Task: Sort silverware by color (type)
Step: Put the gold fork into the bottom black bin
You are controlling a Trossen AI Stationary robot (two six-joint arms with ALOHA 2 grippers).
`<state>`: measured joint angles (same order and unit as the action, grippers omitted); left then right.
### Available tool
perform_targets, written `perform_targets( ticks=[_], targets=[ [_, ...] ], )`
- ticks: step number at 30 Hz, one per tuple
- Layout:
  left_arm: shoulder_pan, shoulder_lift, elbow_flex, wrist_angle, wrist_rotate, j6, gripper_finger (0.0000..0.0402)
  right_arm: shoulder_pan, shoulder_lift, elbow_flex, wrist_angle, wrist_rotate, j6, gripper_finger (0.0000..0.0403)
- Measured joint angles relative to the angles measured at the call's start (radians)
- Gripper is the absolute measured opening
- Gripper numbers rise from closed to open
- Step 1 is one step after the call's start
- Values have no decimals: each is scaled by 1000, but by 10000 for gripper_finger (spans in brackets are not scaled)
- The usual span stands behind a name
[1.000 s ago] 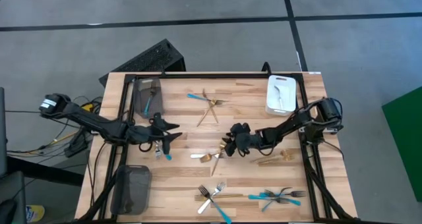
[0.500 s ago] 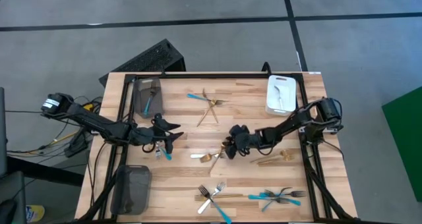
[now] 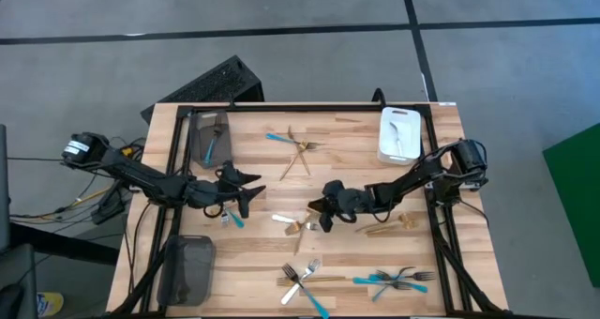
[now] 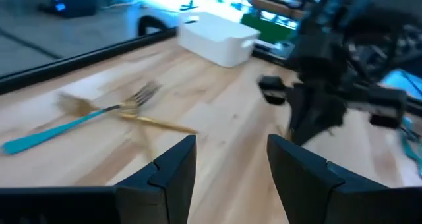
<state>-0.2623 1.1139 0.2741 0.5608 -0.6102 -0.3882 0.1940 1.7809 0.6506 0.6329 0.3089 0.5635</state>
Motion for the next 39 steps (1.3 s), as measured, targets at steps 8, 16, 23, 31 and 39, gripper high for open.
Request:
perform_targets(
  ticks=[8, 16, 23, 31, 39],
  targets=[
    [27, 202, 0, 282, 145, 67, 174, 14, 1, 1, 283, 43, -300, 17],
    [59, 381, 84, 368, 328, 41, 174, 0, 2, 47, 267, 45, -359, 19],
    [77, 496, 199, 310, 427, 36, 174, 0, 2, 90, 255, 44, -395, 19],
    [77, 500, 274, 70, 369, -17, 167, 7, 2, 91, 255, 44, -420, 19],
    [78, 451, 282, -8, 396, -139, 28, 6, -1, 91, 266, 45, -411, 28]
  ],
)
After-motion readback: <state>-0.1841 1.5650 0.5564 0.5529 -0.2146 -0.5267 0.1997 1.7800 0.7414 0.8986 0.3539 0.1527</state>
